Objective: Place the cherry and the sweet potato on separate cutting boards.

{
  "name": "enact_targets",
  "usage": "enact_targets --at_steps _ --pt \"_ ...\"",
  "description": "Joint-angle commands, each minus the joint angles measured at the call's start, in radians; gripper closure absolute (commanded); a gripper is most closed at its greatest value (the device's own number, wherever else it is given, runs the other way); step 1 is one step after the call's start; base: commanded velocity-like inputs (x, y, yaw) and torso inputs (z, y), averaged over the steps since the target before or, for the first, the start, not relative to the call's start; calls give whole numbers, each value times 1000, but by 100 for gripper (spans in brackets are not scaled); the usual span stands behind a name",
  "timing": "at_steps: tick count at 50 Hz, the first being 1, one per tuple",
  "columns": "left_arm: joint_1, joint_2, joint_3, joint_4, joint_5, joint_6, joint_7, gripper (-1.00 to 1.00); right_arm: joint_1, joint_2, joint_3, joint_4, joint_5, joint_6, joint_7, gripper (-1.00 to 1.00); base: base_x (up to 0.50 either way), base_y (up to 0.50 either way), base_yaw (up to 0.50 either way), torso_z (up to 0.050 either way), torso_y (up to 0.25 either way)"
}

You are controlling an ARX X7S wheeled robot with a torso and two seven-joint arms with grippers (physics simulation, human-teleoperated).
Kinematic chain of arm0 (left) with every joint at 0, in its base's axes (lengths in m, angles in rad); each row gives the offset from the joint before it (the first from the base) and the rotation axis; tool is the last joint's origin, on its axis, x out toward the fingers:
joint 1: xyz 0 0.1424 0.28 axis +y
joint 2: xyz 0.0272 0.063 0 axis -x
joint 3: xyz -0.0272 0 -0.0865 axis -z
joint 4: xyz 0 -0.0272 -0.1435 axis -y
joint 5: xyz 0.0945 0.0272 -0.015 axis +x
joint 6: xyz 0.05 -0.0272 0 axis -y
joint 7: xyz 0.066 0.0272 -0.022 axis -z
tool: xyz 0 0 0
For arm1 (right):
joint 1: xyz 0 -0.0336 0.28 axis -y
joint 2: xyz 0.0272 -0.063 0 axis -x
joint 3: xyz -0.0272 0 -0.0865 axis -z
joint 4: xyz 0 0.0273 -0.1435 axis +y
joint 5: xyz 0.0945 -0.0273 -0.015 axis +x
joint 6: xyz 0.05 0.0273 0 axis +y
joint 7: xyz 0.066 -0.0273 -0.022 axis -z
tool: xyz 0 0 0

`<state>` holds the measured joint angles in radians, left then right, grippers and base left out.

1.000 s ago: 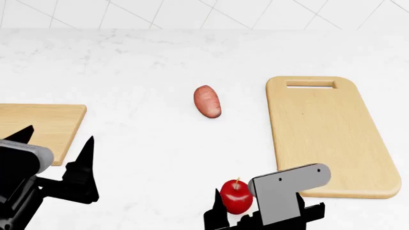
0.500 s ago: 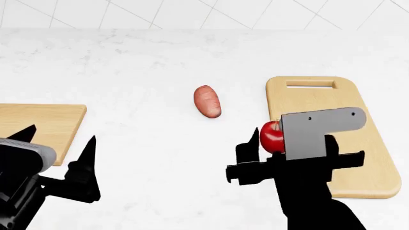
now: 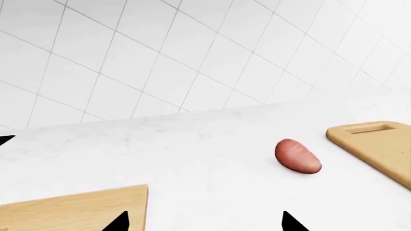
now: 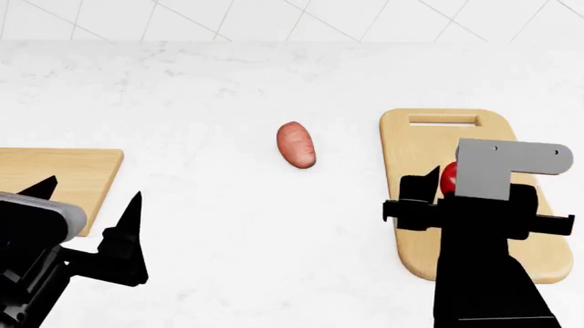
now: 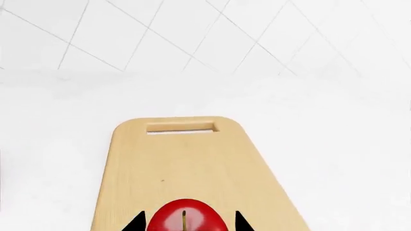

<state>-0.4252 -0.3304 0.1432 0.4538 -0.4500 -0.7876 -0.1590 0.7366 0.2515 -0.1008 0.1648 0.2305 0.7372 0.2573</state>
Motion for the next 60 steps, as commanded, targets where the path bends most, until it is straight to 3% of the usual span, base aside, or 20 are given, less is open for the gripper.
enact_targets --at_steps 1,12,13,24,43,60 --pt "-16 -2 5 3 -5 -9 -5 -100 -9 -9 3 108 -17 -66 -7 100 0 0 0 0 0" --pt "-13 -3 11 1 -4 -4 -9 -100 -15 -1 10 66 5 -30 -14 100 0 0 0 0 0" --pt "-11 -3 10 1 -5 -3 -9 -100 -15 0 9 64 2 -28 -10 -100 0 0 0 0 0" --pt "-18 -9 9 -1 -11 -10 -11 -100 -7 11 13 -19 13 -7 -5 -100 0 0 0 0 0" --pt "-79 -3 11 0 -26 -58 -34 -100 -35 80 -62 -306 95 109 -127 -100 0 0 0 0 0" --pt "-87 -9 19 10 -33 -79 -46 -100 -70 109 -39 -374 132 141 -141 -100 188 0 0 0 0"
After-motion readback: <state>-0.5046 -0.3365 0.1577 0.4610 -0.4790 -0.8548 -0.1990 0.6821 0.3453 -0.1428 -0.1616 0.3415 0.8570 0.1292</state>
